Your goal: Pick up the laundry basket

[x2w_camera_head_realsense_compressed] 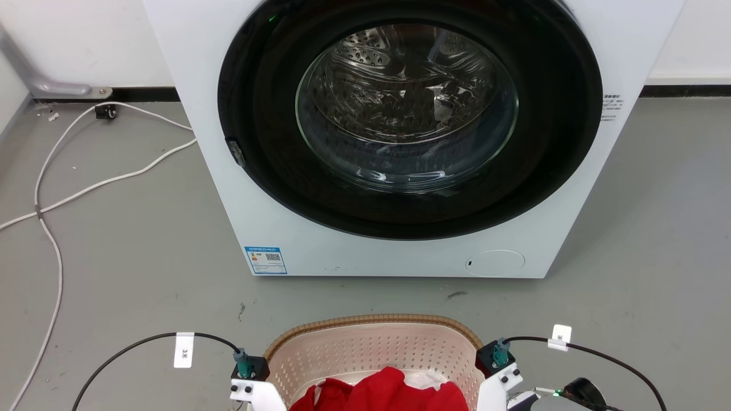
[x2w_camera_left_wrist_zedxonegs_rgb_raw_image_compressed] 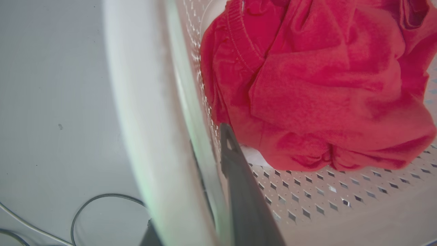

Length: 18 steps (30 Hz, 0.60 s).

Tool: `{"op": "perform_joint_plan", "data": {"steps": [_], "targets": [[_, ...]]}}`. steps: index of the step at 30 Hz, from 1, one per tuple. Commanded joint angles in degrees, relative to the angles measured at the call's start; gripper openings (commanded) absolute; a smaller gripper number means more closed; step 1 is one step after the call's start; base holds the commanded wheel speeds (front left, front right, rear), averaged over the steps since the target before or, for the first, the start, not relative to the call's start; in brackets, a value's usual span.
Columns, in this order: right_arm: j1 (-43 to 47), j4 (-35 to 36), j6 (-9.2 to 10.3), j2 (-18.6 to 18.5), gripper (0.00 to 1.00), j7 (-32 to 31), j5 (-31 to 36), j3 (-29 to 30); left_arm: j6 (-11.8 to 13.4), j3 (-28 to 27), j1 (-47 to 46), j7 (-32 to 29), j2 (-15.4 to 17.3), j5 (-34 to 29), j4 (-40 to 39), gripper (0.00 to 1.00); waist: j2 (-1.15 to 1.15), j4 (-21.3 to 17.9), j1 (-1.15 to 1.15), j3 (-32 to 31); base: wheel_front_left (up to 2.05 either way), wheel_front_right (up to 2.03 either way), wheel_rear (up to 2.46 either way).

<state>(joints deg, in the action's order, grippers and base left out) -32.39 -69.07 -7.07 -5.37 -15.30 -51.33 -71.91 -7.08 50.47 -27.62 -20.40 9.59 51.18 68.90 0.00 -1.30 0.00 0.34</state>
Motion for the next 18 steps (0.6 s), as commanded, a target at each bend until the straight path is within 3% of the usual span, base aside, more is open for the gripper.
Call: {"op": "perform_joint_plan", "data": {"steps": [1,18], "targets": [[-0.4,0.4,-0.75,1.2,0.0,0.2,0.1,-0.6,-0.6,0.4,-1.5,0.5,-1.1,0.2,-0.7,0.0,0.0,0.0,0.0,0.0,0.0,0.0,0.0],[-0.2,0.1,-0.76,1.5,0.0,0.6,-0.9,-1.4,-0.6,3.4,-1.9,1.0,-0.9,3.2,-0.3,0.0,0.0,0.2,0.0,0.0,0.0,0.0,0.0]]}}
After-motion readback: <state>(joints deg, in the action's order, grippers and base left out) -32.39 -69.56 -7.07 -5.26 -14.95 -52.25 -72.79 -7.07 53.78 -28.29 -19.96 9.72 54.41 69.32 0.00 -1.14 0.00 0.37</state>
